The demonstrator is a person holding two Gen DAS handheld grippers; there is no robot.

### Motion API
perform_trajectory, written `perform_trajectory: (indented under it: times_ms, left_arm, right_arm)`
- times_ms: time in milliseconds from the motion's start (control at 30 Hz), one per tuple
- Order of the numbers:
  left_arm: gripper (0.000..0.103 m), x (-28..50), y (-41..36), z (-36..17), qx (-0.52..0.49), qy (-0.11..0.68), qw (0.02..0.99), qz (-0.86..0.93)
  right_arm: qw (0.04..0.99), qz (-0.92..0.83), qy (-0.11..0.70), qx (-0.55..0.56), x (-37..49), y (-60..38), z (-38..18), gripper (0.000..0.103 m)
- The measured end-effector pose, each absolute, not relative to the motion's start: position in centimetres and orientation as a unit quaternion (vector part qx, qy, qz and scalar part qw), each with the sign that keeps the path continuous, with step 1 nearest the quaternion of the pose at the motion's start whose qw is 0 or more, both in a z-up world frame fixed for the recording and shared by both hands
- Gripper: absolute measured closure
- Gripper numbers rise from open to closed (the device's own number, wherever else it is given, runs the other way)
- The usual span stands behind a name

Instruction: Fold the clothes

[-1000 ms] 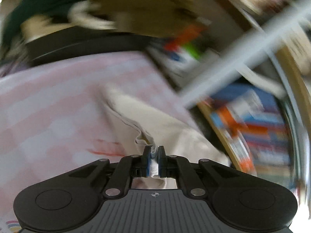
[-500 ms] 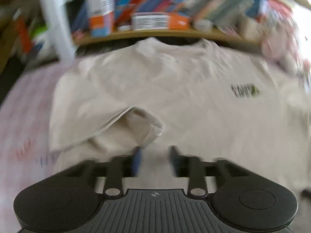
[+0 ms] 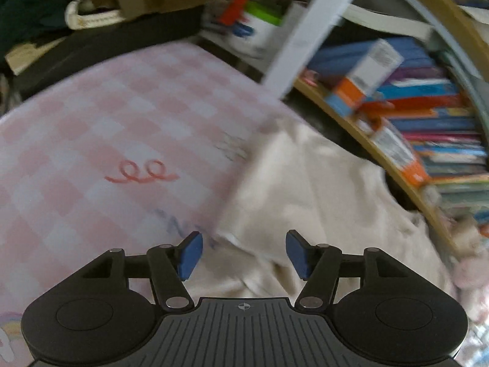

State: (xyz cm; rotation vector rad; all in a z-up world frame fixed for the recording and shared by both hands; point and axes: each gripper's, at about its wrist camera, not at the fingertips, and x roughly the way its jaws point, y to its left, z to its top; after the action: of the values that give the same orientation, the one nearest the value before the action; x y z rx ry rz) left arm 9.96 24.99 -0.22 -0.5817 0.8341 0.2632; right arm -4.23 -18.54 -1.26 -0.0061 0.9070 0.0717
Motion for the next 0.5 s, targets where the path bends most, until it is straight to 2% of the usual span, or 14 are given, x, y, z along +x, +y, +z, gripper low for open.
perform_trajectory:
  times_ms: [67, 133, 267, 400, 467, 500]
  left_arm:
    - [0.048, 10.9, 25.1, -0.7, -0.274, 0.403, 0.863, 0.134]
    - [0.100, 11.3, 25.1, -0.4, -0.270, 0.399, 0.867, 0.126]
    - [0.101, 11.6, 22.8, 3.2, -0.255, 0.317, 0.904, 0.131]
    - [0.098, 17.1, 17.2, 4.7, -0.258, 0.316, 0.913, 0.016]
    - [0.087, 19.7, 13.9, 4.2, -0.243, 0.344, 0.906, -0.040]
    - [0.071, 20.8, 12.4, 3.8, -0.230, 0.365, 0.900, -0.063]
  right_arm:
    - [0.899, 0.035, 0.437, -0.003, -4.3, -18.6, -1.3, 0.000]
    - [0.899, 0.036, 0.436, -0.003, -4.3, -18.6, -1.3, 0.000]
    - [0.900, 0.039, 0.433, -0.004, -4.4, -18.7, -1.3, 0.000]
    - [0.899, 0.041, 0.435, -0.006, -4.5, -18.7, -1.3, 0.000]
    - [0.899, 0.043, 0.437, -0.007, -4.5, -18.7, -1.2, 0.000]
    - [0.898, 0.044, 0.437, -0.007, -4.6, -18.7, -1.2, 0.000]
